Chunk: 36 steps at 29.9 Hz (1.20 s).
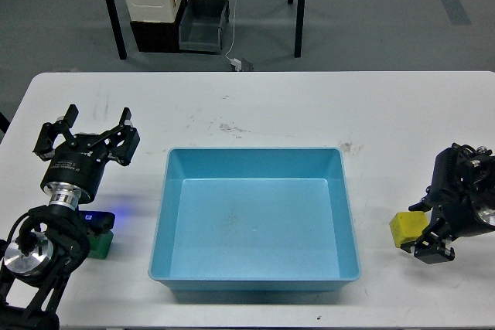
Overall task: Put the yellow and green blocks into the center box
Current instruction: 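Lower the right gripper onto the yellow cube and close it, then lift the yellow cube and carry it into the blue bin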
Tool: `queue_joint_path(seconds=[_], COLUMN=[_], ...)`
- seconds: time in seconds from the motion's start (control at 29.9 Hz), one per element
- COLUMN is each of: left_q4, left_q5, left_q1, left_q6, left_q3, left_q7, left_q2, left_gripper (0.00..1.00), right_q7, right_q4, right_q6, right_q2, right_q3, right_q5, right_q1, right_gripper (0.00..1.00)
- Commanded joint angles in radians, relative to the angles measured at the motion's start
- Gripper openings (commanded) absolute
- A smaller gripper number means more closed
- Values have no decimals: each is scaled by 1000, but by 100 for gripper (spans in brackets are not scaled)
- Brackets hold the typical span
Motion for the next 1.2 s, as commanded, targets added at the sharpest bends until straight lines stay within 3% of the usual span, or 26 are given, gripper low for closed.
queue_joint_path(seconds=[0.0,0.1,0.2,0.27,0.6,0.77,0.97,1.17], left_q4=[1,2,9,10,13,13,13,13], left_q5=[0,0,0,0,-6,-8,-8,-8], left_q1=[0,0,-2,-2,-5,-8,-8,-14], left_q6=[0,0,0,0,-5,-3,0,0], left_q3=[0,0,-5,-8,-32,-38,-71,-80], left_q7=[-1,0,0,0,0,2,2,5], left_q2=[0,0,0,0,2,5,5,14], left_gripper=[100,100,100,100,100,100,100,100], right_q7=[0,0,0,0,0,0,0,0], right_q4=[0,-5,-5,-6,38,136,98,-103], right_q6=[1,1,1,0,-3,0,1,1], right_q2=[0,2,0,-3,-20,20,247,452], right_q3=[-1,1,2,19,65,64,47,56], right_q5=[0,0,0,0,0,82,131,146], right_q1=[-4,-2,19,33,399,429,361,256], right_gripper=[40,28,6,0,0,0,0,3])
